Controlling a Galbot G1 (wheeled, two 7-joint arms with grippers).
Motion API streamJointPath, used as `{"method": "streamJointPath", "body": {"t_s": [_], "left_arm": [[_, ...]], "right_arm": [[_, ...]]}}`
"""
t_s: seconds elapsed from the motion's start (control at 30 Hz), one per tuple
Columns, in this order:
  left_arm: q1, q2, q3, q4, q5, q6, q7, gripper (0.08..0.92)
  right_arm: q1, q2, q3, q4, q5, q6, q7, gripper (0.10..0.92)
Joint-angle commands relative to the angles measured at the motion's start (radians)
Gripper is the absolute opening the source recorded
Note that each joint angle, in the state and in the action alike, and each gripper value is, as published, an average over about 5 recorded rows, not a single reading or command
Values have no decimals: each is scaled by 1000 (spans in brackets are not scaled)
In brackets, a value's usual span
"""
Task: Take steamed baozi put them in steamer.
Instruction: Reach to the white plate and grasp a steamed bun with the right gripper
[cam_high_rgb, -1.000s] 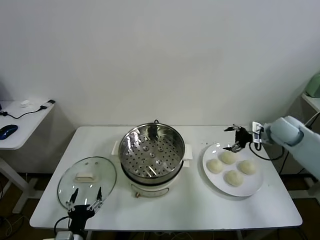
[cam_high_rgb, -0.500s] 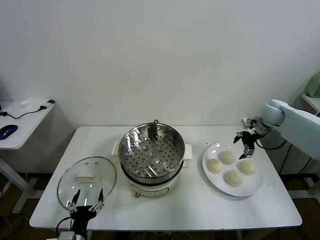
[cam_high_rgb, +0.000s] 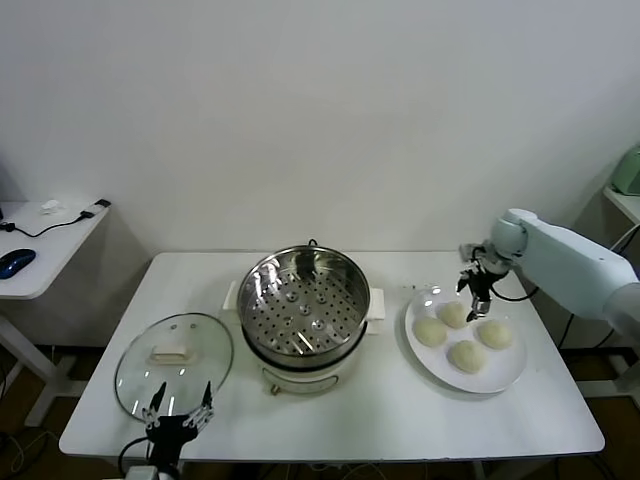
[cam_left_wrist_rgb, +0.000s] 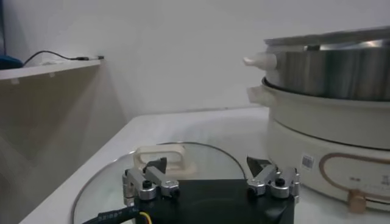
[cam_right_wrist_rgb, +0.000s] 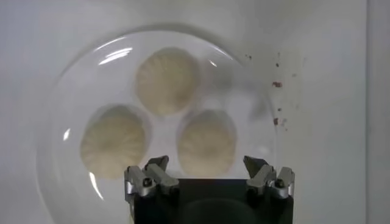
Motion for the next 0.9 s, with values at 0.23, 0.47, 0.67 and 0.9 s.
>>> {"method": "streamJointPath", "body": {"t_s": [0.23, 0.47, 0.67, 0.9], "left_arm": [[11, -7, 19, 10, 23, -3, -2, 823], [19, -13, 25, 8, 31, -8, -5, 823], [38, -15, 30, -6, 41, -7, -6, 823], [49, -21, 45, -17, 55, -6, -7, 823]], "right_arm": [[-60, 69, 76, -139, -57, 13, 1, 823], [-69, 87, 101, -158, -54, 17, 14, 810], [-62, 65, 77, -124, -52, 8, -10, 717], [15, 25, 32, -18, -1, -1, -11, 662]]}}
